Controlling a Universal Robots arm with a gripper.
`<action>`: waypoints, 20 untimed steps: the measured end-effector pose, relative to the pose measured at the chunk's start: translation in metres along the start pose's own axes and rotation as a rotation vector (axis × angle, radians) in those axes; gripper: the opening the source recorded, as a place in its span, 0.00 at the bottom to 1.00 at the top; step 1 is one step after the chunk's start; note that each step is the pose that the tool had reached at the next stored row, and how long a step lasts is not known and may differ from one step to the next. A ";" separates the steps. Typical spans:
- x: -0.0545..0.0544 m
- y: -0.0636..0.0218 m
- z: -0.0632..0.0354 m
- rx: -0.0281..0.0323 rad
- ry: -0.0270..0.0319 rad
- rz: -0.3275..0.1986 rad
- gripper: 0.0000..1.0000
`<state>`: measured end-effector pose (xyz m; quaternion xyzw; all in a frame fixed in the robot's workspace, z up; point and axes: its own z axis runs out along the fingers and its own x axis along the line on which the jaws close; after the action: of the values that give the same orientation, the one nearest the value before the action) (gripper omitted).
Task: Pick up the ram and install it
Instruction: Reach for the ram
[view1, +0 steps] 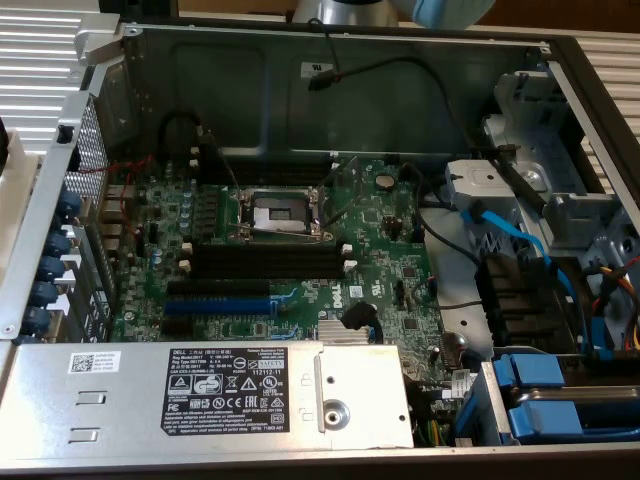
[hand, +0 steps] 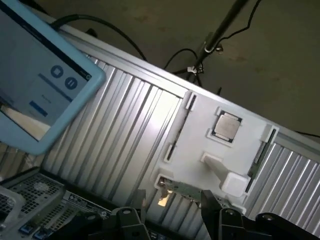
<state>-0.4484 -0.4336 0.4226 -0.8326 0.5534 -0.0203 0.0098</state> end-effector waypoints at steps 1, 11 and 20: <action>0.000 0.0001 0.0012 -0.0004 0.0007 0.017 0.56; -0.004 0.0095 0.0149 -0.0034 0.0047 0.142 0.56; 0.006 0.0218 0.0300 -0.0033 -0.0001 0.168 0.56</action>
<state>-0.4650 -0.4474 0.3919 -0.7832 0.6215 -0.0185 0.0101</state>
